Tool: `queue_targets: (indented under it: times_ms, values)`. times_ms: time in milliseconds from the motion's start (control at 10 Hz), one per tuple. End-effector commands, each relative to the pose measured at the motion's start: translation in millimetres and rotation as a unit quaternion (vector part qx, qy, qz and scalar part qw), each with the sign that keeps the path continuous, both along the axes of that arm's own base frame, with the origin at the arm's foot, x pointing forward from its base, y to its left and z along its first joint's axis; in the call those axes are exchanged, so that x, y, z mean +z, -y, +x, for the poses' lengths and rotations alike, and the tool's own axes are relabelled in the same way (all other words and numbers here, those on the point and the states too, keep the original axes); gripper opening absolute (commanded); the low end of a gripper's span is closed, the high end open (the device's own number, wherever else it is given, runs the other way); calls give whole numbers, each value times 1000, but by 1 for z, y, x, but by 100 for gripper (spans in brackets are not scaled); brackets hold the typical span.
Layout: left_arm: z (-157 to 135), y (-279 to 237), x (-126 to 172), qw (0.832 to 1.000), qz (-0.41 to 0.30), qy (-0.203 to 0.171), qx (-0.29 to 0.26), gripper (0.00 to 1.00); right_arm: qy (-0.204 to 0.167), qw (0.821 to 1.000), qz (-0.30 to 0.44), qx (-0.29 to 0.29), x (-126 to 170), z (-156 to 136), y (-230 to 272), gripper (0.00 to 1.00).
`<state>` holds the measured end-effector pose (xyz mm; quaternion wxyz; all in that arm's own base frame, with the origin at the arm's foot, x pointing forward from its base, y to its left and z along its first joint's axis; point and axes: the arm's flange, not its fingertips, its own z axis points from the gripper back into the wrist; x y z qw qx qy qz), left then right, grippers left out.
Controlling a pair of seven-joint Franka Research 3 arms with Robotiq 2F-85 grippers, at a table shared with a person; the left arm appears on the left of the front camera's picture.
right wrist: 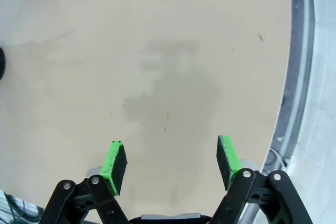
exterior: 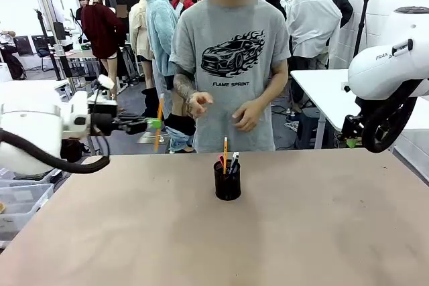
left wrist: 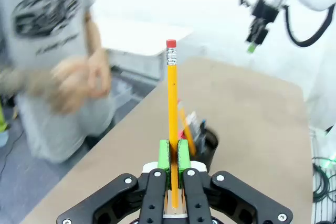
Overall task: Place the pens into the pen holder.
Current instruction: Pick up a writing instrument from the table and place it into the Pen holder.
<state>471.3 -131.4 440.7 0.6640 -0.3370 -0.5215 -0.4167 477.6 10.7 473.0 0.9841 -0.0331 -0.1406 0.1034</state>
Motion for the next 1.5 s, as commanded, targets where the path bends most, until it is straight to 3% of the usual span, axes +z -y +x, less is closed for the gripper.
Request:
queue_targets:
  times_ms: [0, 200, 300, 400, 500, 700, 800, 900, 1100, 1400]
  values:
    - [25, 45, -7, 997, -37, 12, -68, 0, -2, 1000, -15, -7, -2, -2, -1, 86]
    - [34, 83, -4, 993, -48, 4, -111, 0, -2, 1000, -15, -7, -2, -2, -1, 86]
    - [35, 104, -8, 994, -31, -25, -99, 0, -2, 1000, -15, -7, -2, -2, -1, 86]
    - [33, 113, -12, 997, 56, -45, -12, 0, -2, 1000, -15, -7, -2, -2, -1, 86]
    - [27, 98, -6, 993, -42, -8, -108, 0, -2, 1000, -15, -7, -2, -2, -1, 86]
    - [29, 109, -16, 997, -5, -18, -78, 0, -2, 1000, -15, -7, -2, -2, -1, 86]
    - [29, 118, -23, 997, -4, -1, -76, 0, -2, 1000, -15, -7, -2, -2, -1, 86]
    - [40, 129, -32, 995, -15, -13, -100, 0, -2, 1000, -15, -7, -2, -2, -1, 86]
    - [52, 144, -42, 992, -19, 3, -124, 0, -2, 1000, -15, -7, -2, -2, -1, 86]
    - [65, 162, -57, 988, -17, -28, -151, 0, -2, 1000, -15, -7, -2, -2, -1, 86]
